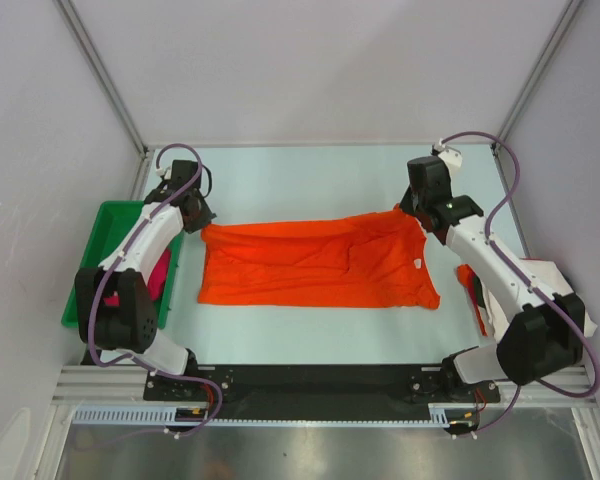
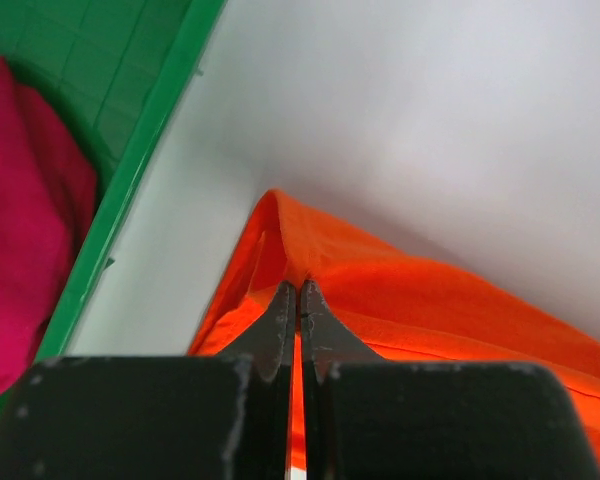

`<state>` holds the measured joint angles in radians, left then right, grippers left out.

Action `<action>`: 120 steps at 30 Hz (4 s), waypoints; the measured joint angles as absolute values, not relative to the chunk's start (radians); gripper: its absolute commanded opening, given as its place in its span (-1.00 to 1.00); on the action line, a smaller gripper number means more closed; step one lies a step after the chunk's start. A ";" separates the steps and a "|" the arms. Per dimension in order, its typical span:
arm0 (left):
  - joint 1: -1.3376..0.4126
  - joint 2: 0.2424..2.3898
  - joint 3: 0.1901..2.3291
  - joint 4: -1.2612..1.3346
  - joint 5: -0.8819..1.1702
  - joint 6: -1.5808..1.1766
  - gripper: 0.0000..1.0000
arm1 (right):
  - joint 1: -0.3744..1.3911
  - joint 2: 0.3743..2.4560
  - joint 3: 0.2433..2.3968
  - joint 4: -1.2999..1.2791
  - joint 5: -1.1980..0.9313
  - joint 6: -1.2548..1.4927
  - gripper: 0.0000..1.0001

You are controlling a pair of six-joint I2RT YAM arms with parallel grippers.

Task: Fold and stack the t-shirts
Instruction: Fold the other side of the tshirt into a rectangle

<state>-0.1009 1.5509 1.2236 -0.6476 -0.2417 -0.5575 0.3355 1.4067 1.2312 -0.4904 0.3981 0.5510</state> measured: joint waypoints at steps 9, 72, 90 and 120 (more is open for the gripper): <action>-0.101 1.506 1.131 -0.653 -0.252 -0.541 -1.00 | 0.489 1.219 1.035 -0.595 0.455 0.646 -1.00; -0.118 1.440 0.969 -0.628 -0.214 -0.549 -0.05 | 0.575 1.256 0.904 -0.632 0.416 0.813 -0.38; -0.138 1.790 1.128 -0.609 -0.101 -0.548 -0.28 | 0.581 1.541 0.902 -0.437 0.337 0.757 -0.70; -0.148 1.793 1.141 -0.616 -0.099 -0.550 -0.21 | 1.018 1.368 0.904 -0.616 0.365 0.950 -0.66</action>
